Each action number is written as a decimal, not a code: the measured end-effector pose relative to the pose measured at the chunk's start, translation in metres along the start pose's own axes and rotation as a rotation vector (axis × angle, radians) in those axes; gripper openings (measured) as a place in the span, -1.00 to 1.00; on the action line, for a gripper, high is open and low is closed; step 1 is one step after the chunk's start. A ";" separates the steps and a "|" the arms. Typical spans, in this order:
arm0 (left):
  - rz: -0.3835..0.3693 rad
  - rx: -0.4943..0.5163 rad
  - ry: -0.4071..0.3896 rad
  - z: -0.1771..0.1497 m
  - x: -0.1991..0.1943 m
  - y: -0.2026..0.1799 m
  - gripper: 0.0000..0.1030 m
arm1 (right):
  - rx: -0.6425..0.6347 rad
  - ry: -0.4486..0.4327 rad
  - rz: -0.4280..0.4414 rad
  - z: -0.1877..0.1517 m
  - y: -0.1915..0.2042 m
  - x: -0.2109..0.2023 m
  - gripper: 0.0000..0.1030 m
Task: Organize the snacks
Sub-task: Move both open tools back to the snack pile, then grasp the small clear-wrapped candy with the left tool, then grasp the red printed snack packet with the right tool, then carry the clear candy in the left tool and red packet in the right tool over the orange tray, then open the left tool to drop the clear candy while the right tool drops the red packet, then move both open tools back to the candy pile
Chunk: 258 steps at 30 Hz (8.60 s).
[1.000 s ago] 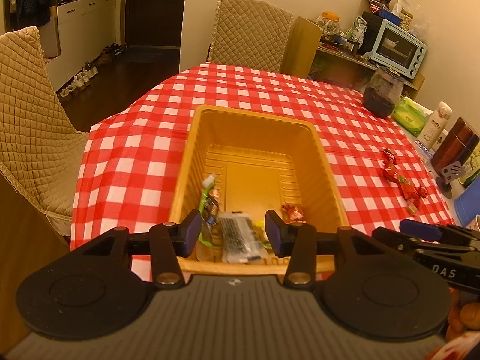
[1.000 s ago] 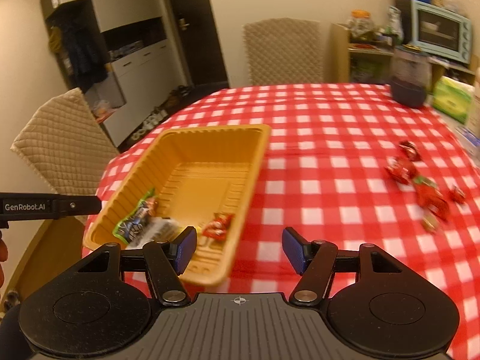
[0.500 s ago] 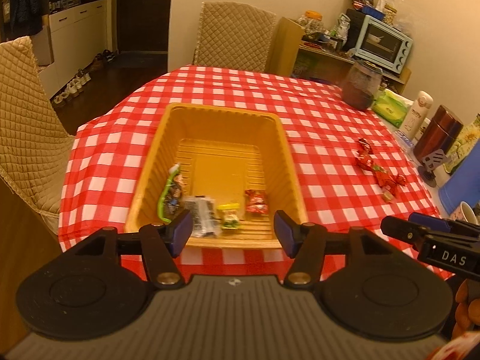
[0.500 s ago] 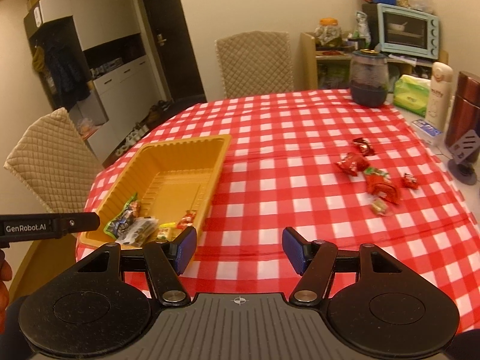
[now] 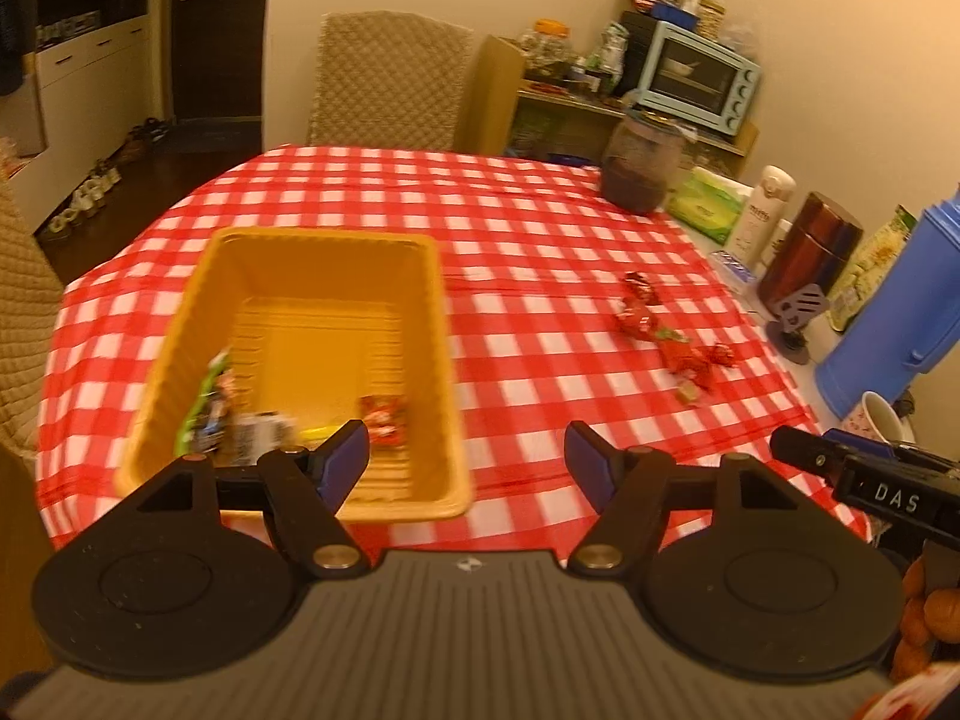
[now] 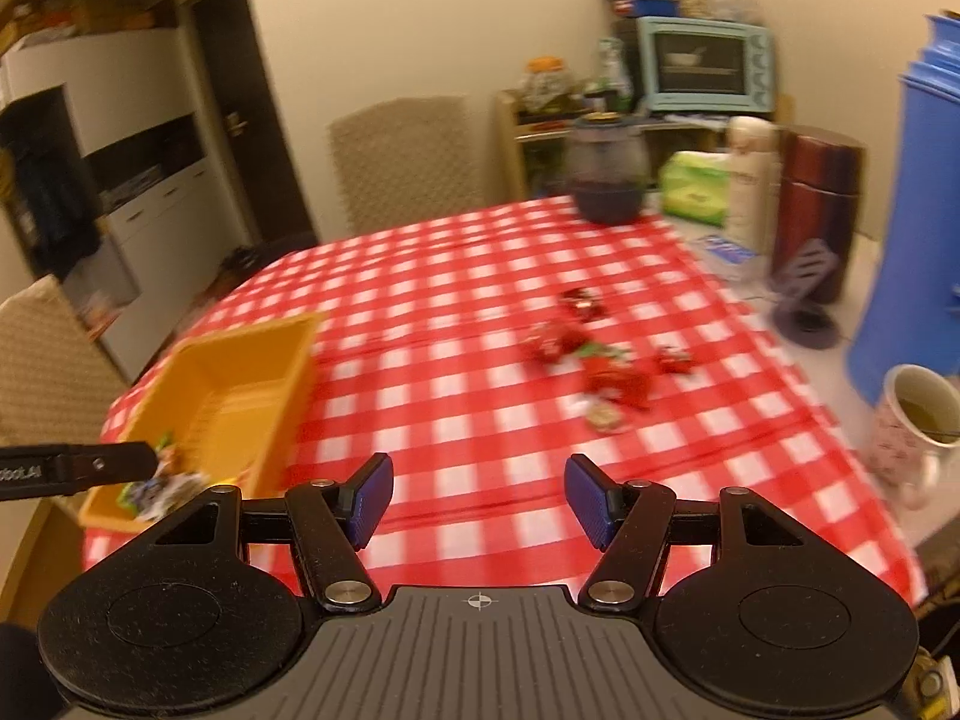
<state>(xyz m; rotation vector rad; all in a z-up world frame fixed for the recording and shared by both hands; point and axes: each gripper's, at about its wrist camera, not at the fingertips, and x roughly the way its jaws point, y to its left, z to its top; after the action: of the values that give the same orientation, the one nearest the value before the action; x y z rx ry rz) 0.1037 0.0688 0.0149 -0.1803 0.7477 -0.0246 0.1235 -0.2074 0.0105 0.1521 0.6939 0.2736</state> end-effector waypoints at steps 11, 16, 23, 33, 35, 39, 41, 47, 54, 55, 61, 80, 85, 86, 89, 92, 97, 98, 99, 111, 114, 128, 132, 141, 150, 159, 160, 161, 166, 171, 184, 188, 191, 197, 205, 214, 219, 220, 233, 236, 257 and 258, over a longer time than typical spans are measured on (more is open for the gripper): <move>-0.090 0.068 0.032 0.011 0.045 -0.069 0.35 | 0.089 -0.054 -0.118 0.026 -0.085 -0.013 0.23; -0.104 0.076 0.055 0.012 0.075 -0.097 0.35 | 0.079 -0.044 -0.134 0.033 -0.118 -0.005 0.23; -0.149 0.086 0.106 0.009 0.134 -0.134 0.10 | 0.053 0.003 -0.125 0.034 -0.156 0.028 0.22; -0.251 0.126 0.174 0.003 0.214 -0.175 -0.28 | 0.026 0.072 -0.125 0.023 -0.181 0.086 0.22; -0.261 0.128 0.179 0.003 0.226 -0.179 -0.28 | 0.032 0.080 -0.124 0.020 -0.184 0.094 0.22; -0.250 0.127 0.198 0.002 0.246 -0.186 -0.28 | 0.043 0.094 -0.127 0.014 -0.187 0.107 0.22; -0.238 0.118 0.184 0.001 0.252 -0.187 -0.29 | 0.049 0.096 -0.132 0.012 -0.188 0.112 0.22; -0.198 0.190 0.145 0.003 0.259 -0.194 -0.50 | 0.042 0.100 -0.140 0.011 -0.188 0.123 0.22; -0.160 0.322 0.143 -0.004 0.247 -0.179 -0.66 | -0.007 0.092 -0.113 0.015 -0.179 0.132 0.22; -0.151 0.318 0.140 -0.003 0.244 -0.174 -0.66 | -0.021 0.086 -0.095 0.016 -0.176 0.134 0.22; -0.121 0.237 0.123 0.003 0.223 -0.140 -0.66 | -0.213 0.035 0.067 0.029 -0.146 0.149 0.22; -0.134 0.163 0.120 0.005 0.203 -0.117 -0.66 | -0.494 0.159 0.126 0.035 -0.116 0.230 -0.38; -0.128 0.157 0.114 0.005 0.191 -0.114 -0.66 | -0.398 0.167 0.108 0.038 -0.116 0.209 -0.48; -0.127 0.155 0.111 0.005 0.188 -0.113 -0.66 | -0.378 0.164 0.105 0.040 -0.115 0.202 -0.48; -0.126 0.154 0.097 0.007 0.175 -0.112 -0.66 | -0.331 0.156 0.101 0.045 -0.112 0.183 -0.48; -0.127 0.151 0.077 0.010 0.158 -0.111 -0.66 | -0.292 0.139 0.087 0.051 -0.105 0.161 -0.48; -0.129 0.139 0.042 0.014 0.128 -0.104 -0.66 | -0.220 0.112 0.100 0.062 -0.089 0.121 -0.48; -0.129 0.137 0.036 0.015 0.121 -0.102 -0.66 | -0.213 0.105 0.097 0.063 -0.083 0.112 -0.48; -0.128 0.136 0.030 0.015 0.114 -0.100 -0.66 | -0.206 0.098 0.097 0.064 -0.078 0.104 -0.48; -0.088 0.108 -0.013 0.003 0.045 -0.064 -0.66 | -0.148 0.079 0.151 0.045 -0.017 0.041 -0.48; -0.076 0.101 -0.019 -0.002 0.031 -0.054 -0.66 | -0.150 0.080 0.164 0.038 -0.004 0.033 -0.48; -0.012 0.049 -0.049 -0.014 -0.012 -0.006 -0.66 | -0.203 0.099 0.231 0.018 0.054 0.019 -0.48; 0.019 0.026 -0.052 -0.014 -0.019 0.015 -0.66 | -0.226 0.108 0.258 0.017 0.073 0.023 -0.48; 0.061 -0.025 -0.056 -0.010 -0.026 0.054 -0.66 | -0.272 0.124 0.302 0.017 0.111 0.036 -0.48; 0.067 -0.066 -0.042 -0.007 -0.019 0.084 -0.66 | -0.301 0.149 0.317 0.015 0.134 0.056 -0.48; 0.076 -0.073 -0.026 0.007 0.002 0.108 -0.66 | -0.303 0.174 0.329 0.019 0.151 0.088 -0.48; 0.076 -0.070 -0.024 0.009 0.004 0.110 -0.66 | -0.301 0.177 0.330 0.020 0.153 0.093 -0.48; 0.075 -0.066 -0.020 0.010 0.007 0.111 -0.66 | -0.300 0.179 0.331 0.020 0.155 0.097 -0.48; 0.073 -0.049 -0.003 0.017 0.022 0.117 -0.66 | -0.286 0.197 0.335 0.020 0.162 0.117 -0.48; 0.069 -0.038 0.011 0.021 0.035 0.120 -0.66 | -0.261 0.205 0.328 0.021 0.164 0.132 -0.48; 0.051 -0.049 0.065 0.024 0.068 0.129 -0.62 | -0.217 0.232 0.317 0.016 0.162 0.157 -0.48; 0.085 -0.036 0.063 0.021 0.067 0.129 -0.36 | -0.205 0.237 0.316 0.013 0.160 0.159 -0.48; 0.101 -0.035 0.052 0.019 0.061 0.130 -0.32 | -0.203 0.240 0.315 0.012 0.158 0.160 -0.48; 0.126 -0.064 0.035 0.014 0.049 0.139 -0.12 | -0.199 0.234 0.327 0.012 0.162 0.159 -0.48; 0.172 -0.083 0.025 0.012 0.040 0.147 0.13 | -0.128 0.212 0.420 0.017 0.161 0.159 -0.23; 0.153 -0.091 0.022 0.007 0.028 0.138 0.21 | -0.055 0.152 0.339 0.019 0.124 0.127 0.30; 0.137 -0.105 0.007 0.003 0.020 0.121 0.32 | -0.028 0.131 0.267 0.014 0.099 0.100 0.30; 0.131 -0.106 0.002 0.002 0.018 0.117 0.32 | -0.019 0.124 0.256 0.014 0.093 0.094 0.30; 0.020 -0.024 -0.024 0.008 0.004 0.041 0.56 | 0.075 0.042 0.100 0.015 0.015 0.026 0.30; -0.002 0.004 -0.022 0.010 0.007 0.022 0.56 | 0.094 0.021 0.067 0.016 -0.003 0.013 0.30; -0.094 0.116 0.003 0.014 0.022 -0.054 0.63 | 0.132 -0.014 -0.068 0.022 -0.066 -0.019 0.30; -0.097 0.119 0.003 0.014 0.022 -0.056 0.63 | 0.135 -0.016 -0.069 0.022 -0.067 -0.020 0.30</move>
<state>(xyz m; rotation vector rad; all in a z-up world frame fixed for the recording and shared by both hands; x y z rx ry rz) 0.1318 0.0136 0.0200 -0.1028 0.7379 -0.1609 0.1366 -0.2784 0.0239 0.2577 0.7007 0.1593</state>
